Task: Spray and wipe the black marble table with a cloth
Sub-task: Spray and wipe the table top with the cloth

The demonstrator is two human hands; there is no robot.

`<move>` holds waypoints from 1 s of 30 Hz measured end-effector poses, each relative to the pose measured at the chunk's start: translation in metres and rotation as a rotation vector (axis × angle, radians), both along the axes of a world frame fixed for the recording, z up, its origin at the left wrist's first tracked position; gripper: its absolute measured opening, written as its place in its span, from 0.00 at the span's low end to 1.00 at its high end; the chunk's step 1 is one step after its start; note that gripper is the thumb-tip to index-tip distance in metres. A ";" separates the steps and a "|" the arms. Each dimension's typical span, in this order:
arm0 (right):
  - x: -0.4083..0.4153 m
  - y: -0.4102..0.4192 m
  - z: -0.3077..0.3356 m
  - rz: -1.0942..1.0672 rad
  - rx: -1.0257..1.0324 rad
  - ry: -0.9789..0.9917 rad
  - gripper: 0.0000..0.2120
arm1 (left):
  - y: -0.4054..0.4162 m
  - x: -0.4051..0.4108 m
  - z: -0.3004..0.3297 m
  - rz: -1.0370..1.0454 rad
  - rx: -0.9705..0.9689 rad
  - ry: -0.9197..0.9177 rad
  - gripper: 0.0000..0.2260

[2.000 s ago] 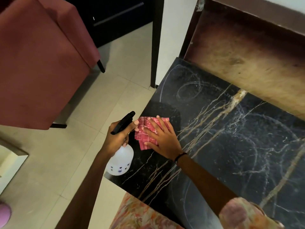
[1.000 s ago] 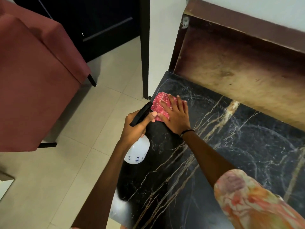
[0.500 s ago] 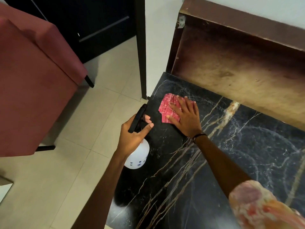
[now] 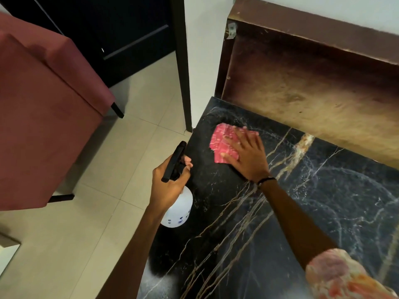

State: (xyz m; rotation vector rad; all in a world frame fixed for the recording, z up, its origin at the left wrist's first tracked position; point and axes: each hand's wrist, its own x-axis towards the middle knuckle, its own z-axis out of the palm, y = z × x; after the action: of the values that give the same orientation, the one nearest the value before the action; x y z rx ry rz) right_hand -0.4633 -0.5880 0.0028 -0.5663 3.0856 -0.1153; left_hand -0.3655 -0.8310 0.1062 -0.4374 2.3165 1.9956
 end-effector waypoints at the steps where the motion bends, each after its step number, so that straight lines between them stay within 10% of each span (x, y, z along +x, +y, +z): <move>1: -0.006 0.015 0.000 -0.064 -0.009 0.004 0.33 | 0.000 0.001 0.000 0.003 0.001 -0.004 0.06; 8: -0.057 -0.010 0.010 -0.442 -0.095 -0.077 0.32 | 0.003 0.004 0.002 -0.079 -0.028 0.065 0.06; 17: -0.015 0.010 0.002 -0.039 -0.017 0.013 0.30 | 0.001 -0.001 0.003 -0.076 -0.018 0.042 0.06; 30: -0.052 -0.011 0.011 -0.389 -0.075 -0.085 0.34 | 0.002 0.000 0.005 -0.075 -0.011 0.059 0.06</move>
State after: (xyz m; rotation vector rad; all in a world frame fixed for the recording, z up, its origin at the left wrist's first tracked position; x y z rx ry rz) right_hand -0.5154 -0.5992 0.0138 0.0453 3.0737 -0.2476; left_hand -0.3655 -0.8288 0.1113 -0.2909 2.3421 1.9884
